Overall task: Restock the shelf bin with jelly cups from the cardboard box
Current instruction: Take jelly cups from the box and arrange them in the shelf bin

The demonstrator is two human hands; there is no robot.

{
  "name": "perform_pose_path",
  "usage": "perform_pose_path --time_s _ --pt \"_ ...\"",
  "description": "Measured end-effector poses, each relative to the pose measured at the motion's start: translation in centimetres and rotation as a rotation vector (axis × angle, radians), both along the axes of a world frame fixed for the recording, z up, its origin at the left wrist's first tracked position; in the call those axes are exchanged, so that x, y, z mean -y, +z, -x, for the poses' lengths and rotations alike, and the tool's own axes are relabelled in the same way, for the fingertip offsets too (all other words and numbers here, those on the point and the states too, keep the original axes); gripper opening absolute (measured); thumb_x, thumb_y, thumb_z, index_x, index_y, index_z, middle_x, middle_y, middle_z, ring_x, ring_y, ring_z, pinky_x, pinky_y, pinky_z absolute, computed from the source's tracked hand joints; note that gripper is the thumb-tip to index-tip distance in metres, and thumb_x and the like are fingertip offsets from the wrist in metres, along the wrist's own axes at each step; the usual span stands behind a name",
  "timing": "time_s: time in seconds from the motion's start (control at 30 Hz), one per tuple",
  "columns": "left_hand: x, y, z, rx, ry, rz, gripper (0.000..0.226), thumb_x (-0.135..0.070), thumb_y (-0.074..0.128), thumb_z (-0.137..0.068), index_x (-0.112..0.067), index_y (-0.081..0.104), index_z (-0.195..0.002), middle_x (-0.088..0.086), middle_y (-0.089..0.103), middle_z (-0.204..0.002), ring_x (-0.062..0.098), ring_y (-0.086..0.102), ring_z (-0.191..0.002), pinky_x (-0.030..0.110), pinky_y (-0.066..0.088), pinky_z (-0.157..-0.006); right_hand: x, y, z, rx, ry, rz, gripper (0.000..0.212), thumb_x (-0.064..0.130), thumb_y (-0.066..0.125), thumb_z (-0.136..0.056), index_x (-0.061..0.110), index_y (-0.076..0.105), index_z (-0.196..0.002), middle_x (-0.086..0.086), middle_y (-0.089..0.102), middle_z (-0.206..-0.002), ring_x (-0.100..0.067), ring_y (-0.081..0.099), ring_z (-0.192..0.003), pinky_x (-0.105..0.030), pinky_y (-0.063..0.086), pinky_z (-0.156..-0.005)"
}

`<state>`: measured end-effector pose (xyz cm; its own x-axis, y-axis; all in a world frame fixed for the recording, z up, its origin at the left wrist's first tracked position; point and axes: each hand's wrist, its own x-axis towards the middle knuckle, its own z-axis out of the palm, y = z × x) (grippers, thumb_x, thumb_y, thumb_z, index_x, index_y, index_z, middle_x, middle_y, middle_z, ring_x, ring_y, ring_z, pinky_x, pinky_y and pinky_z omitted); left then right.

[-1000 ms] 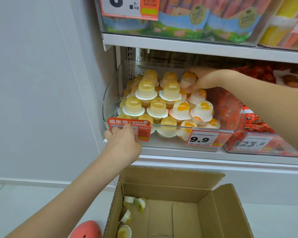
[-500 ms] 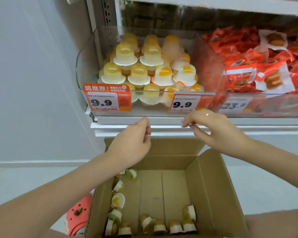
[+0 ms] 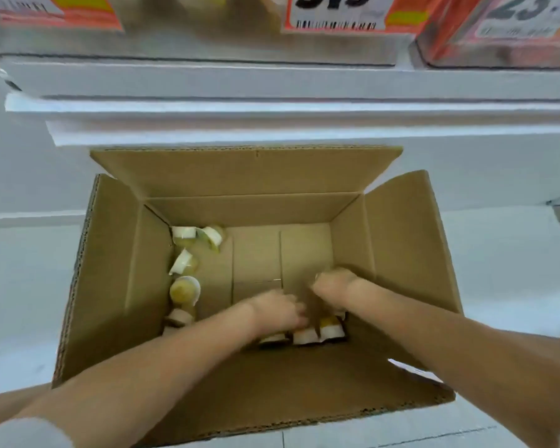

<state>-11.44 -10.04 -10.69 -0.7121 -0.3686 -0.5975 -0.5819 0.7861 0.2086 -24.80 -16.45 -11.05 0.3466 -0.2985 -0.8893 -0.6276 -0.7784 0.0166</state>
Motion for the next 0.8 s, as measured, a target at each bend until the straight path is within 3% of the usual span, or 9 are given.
perform_pose_path --time_s 0.2,0.3,0.37,0.43,0.5,0.57,0.67,0.73,0.8 --pt "-0.4 -6.1 3.4 -0.077 -0.167 -0.041 0.039 -0.019 0.040 -0.099 -0.020 0.040 -0.138 0.010 0.048 -0.134 0.030 0.042 -0.124 0.040 0.044 -0.087 -0.2 -2.2 0.8 -0.054 0.187 -0.124 0.041 0.014 0.048 -0.097 0.017 0.045 -0.137 -0.009 0.040 -0.144 -0.030 0.042 -0.129 -0.040 0.040 -0.096" --pt "-0.3 -6.8 3.6 -0.117 -0.069 -0.106 0.040 -0.017 0.039 -0.098 -0.019 0.039 -0.138 0.011 0.049 -0.133 0.029 0.042 -0.123 0.040 0.042 -0.087 0.8 -2.1 0.9 -0.088 0.166 -0.183 0.045 0.010 0.049 -0.095 0.018 0.043 -0.139 -0.011 0.033 -0.146 -0.033 0.040 -0.129 -0.039 0.039 -0.095" --pt "-0.4 -6.4 2.5 -0.197 0.100 -0.175 0.042 -0.014 0.042 -0.097 -0.018 0.040 -0.138 0.011 0.050 -0.130 0.029 0.046 -0.120 0.039 0.041 -0.087 1.3 -2.1 0.9 -0.083 0.071 -0.212 0.045 0.010 0.048 -0.095 0.017 0.043 -0.139 -0.013 0.035 -0.144 -0.033 0.041 -0.129 -0.037 0.039 -0.095" --pt "-0.6 -5.5 0.5 -0.356 0.433 -0.297 0.038 -0.012 0.049 -0.093 -0.015 0.044 -0.131 0.011 0.055 -0.121 0.026 0.052 -0.111 0.037 0.042 -0.086 1.6 -2.0 1.1 -0.038 -0.094 -0.252 0.049 0.011 0.056 -0.092 0.014 0.044 -0.138 -0.011 0.043 -0.140 -0.029 0.045 -0.126 -0.035 0.040 -0.096" --pt "-0.7 -4.0 -2.0 -0.528 0.825 -0.375 0.028 -0.009 0.059 -0.086 -0.014 0.050 -0.112 0.007 0.061 -0.107 0.021 0.057 -0.099 0.033 0.045 -0.081 2.2 -1.7 1.4 0.058 -0.326 -0.277 0.055 0.018 0.071 -0.082 0.017 0.049 -0.133 -0.005 0.051 -0.134 -0.025 0.051 -0.118 -0.035 0.045 -0.094" --pt "-0.5 -2.6 -4.8 -0.596 1.123 -0.386 0.032 -0.006 0.070 -0.077 -0.017 0.048 -0.098 0.000 0.061 -0.095 0.015 0.057 -0.088 0.027 0.045 -0.074 2.9 -0.7 1.3 0.139 -0.748 -0.348 0.041 0.029 0.067 -0.085 0.020 0.053 -0.123 -0.002 0.053 -0.122 -0.021 0.054 -0.108 -0.032 0.051 -0.086" --pt "-0.3 -0.7 -8.9 -0.574 1.299 -0.410 0.047 -0.001 0.080 -0.066 -0.020 0.048 -0.096 -0.001 0.058 -0.093 0.016 0.057 -0.088 0.027 0.047 -0.074 3.5 1.2 0.5 0.186 -1.574 -0.637 0.021 0.032 0.047 -0.094 0.014 0.055 -0.101 -0.006 0.061 -0.094 -0.017 0.062 -0.080 -0.026 0.054 -0.070" --pt "-0.5 0.5 -10.9 -0.598 1.375 -0.457 0.056 0.005 0.082 -0.062 -0.025 0.046 -0.093 0.001 0.057 -0.093 0.016 0.056 -0.087 0.029 0.048 -0.069 3.5 1.7 0.5 0.192 -1.769 -0.710 0.021 0.031 0.048 -0.092 0.013 0.056 -0.099 -0.009 0.064 -0.092 -0.020 0.064 -0.078 -0.026 0.056 -0.069" --pt "-0.8 1.6 -12.0 -0.612 1.418 -0.469 0.059 0.008 0.082 -0.061 -0.027 0.045 -0.092 -0.001 0.055 -0.091 0.012 0.055 -0.082 0.021 0.047 -0.060 3.0 1.9 0.4 0.186 -1.778 -0.710 0.023 0.032 0.049 -0.092 0.012 0.056 -0.102 -0.010 0.065 -0.095 -0.020 0.065 -0.081 -0.026 0.056 -0.067"
